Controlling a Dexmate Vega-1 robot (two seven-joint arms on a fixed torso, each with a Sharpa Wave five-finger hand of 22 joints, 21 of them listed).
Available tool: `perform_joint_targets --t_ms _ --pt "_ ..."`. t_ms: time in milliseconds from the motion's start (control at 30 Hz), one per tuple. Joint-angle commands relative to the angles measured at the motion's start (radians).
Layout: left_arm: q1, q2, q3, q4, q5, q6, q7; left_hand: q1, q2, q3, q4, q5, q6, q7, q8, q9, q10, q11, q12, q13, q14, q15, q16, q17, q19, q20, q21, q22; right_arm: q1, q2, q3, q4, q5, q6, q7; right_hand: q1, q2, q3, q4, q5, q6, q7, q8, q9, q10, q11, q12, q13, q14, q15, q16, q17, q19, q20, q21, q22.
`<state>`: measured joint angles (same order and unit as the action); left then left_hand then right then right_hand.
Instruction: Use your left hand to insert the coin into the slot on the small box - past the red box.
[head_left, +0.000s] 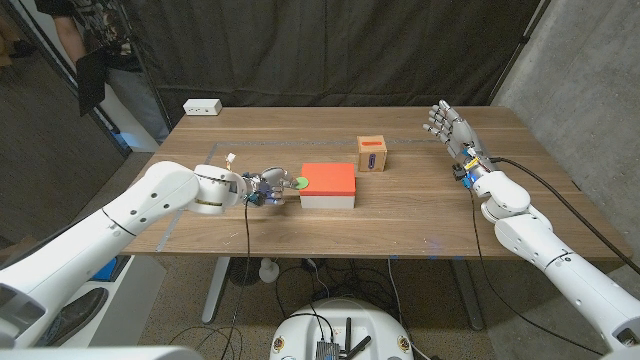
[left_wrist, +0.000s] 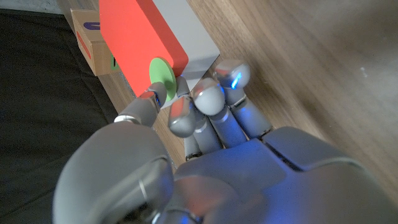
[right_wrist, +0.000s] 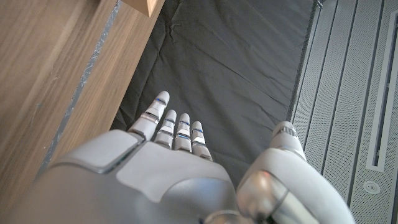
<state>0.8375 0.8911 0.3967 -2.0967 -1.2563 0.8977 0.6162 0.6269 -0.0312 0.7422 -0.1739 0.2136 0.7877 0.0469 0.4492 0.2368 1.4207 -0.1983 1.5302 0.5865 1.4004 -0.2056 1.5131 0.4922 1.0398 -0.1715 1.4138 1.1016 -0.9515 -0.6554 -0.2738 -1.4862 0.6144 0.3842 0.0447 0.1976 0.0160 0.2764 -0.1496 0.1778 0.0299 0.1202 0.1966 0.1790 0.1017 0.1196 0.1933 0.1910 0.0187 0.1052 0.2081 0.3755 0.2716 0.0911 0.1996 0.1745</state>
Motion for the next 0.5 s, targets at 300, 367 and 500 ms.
perform_joint_targets --t_ms 300,367,500 --pt "0.017 -0.014 -0.004 0.021 0.012 -0.041 -0.030 0.012 0.037 0.023 0.002 0.004 0.023 0.014 -0.009 -0.003 -0.022 -0.008 -0.008 -0.002 -0.004 -0.003 0.006 0.010 -0.013 -0.042 0.013 0.005 0.012 0.003 -0.005 0.019 -0.001 -0.004 0.006 0.011 -0.001 0.002 0.003 -0.002 0.010 0.034 -0.001 0.005 0.008 0.006 0.008 0.001 0.009 0.001 0.010 -0.002 0.012 0.000 0.001 0.002" --pt "0.021 -0.014 -0.005 0.023 0.015 -0.051 -0.042 0.013 0.041 0.025 0.002 0.003 0.027 0.013 -0.010 -0.003 -0.019 -0.006 -0.012 -0.008 -0.003 -0.003 0.009 0.016 -0.016 -0.042 0.014 0.005 0.014 0.003 -0.005 0.021 -0.002 -0.004 0.006 0.011 -0.001 0.002 0.003 -0.002 0.011 0.034 -0.001 0.005 0.009 0.008 0.008 0.001 0.009 0.002 0.010 -0.002 0.012 0.000 0.001 0.002" --pt "0.030 -0.023 -0.014 0.031 0.006 -0.069 -0.049 0.031 0.069 0.039 -0.004 0.005 0.059 0.005 -0.003 -0.004 -0.015 -0.003 -0.009 -0.010 -0.005 -0.002 0.007 0.022 -0.012 -0.044 0.022 0.006 0.019 0.005 -0.006 0.029 -0.003 0.000 0.009 0.011 -0.001 0.002 0.003 -0.002 0.011 0.034 -0.001 0.005 0.010 0.010 0.008 0.001 0.010 0.002 0.010 -0.003 0.013 0.001 0.001 0.002"
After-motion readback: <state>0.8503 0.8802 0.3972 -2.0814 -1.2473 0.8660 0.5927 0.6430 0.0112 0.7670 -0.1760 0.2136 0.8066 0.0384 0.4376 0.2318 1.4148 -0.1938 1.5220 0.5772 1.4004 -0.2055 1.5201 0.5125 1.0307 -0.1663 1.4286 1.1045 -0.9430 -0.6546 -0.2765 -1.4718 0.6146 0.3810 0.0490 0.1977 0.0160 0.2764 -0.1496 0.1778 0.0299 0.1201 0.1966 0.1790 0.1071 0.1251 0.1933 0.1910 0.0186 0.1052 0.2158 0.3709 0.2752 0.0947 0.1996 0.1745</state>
